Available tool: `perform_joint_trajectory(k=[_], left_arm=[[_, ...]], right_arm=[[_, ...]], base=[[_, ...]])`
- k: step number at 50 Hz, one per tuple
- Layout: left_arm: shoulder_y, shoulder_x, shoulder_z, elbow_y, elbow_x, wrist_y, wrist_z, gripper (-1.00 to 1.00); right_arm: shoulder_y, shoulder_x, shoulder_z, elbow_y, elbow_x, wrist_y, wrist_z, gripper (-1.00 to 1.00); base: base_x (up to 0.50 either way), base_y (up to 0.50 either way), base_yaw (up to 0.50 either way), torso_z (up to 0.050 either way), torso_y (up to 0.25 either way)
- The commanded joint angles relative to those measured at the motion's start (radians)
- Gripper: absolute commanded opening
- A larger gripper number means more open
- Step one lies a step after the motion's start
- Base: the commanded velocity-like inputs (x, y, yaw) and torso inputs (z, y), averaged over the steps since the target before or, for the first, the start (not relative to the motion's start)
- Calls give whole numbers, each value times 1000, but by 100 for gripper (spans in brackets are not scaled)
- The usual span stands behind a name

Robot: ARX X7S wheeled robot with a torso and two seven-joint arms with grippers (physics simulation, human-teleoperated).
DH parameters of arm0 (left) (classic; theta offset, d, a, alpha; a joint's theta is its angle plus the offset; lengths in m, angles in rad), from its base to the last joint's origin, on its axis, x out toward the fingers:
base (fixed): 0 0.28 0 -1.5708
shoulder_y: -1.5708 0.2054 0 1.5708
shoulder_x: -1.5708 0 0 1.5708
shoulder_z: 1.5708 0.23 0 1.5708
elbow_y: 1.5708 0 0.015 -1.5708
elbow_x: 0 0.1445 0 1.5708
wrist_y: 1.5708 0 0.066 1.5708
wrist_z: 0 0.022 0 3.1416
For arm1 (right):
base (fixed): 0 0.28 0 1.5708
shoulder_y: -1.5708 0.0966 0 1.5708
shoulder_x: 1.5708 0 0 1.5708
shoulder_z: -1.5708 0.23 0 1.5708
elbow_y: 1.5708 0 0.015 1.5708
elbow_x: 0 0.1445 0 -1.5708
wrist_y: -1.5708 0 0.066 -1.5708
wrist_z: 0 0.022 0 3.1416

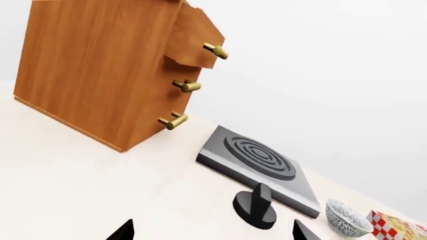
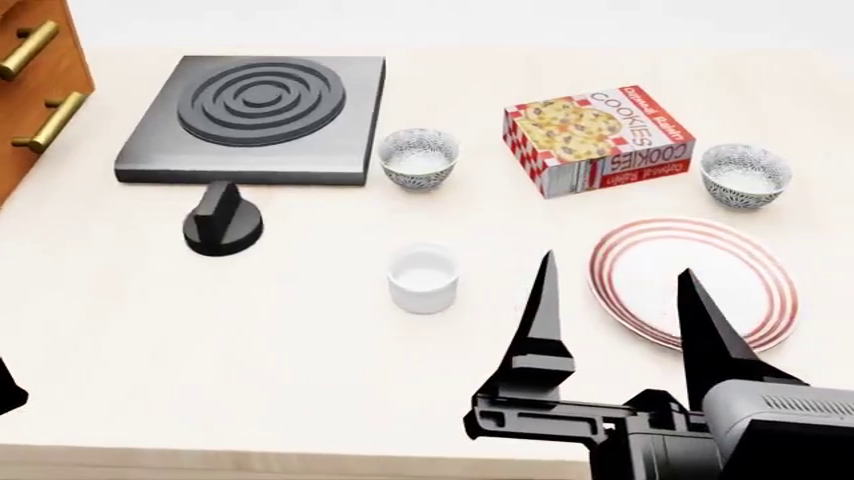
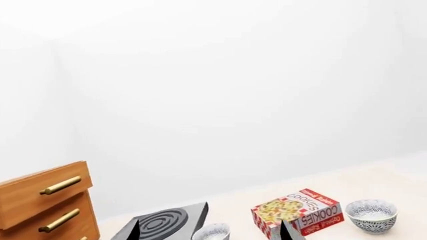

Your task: Pick the akita bowl next to the plate and place it on the plate.

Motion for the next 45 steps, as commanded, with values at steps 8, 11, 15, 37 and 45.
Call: perform_joint_trajectory(k=[8, 11, 15, 37, 45], left_arm=[[11, -4, 5, 20, -8, 1, -10, 100], [14, -7, 7, 30, -13, -8, -14, 100], [14, -7, 9, 25, -13, -4, -13, 100], [14, -16, 15, 27, -27, -10, -21, 100], [18, -19, 14, 48, -40, -30, -39, 100]], right_arm=[[0, 15, 0, -4, 27, -3, 15, 100], [0, 19, -2, -6, 30, -2, 17, 100], [1, 21, -3, -7, 35, -1, 22, 100], [-3, 53, -27, 7, 57, -33, 49, 100], [-8, 62, -31, 27, 65, -51, 49, 100]], base=[[0, -345, 0, 0, 0], [0, -346, 0, 0, 0], [0, -346, 0, 0, 0], [0, -345, 0, 0, 0], [0, -162, 0, 0, 0]])
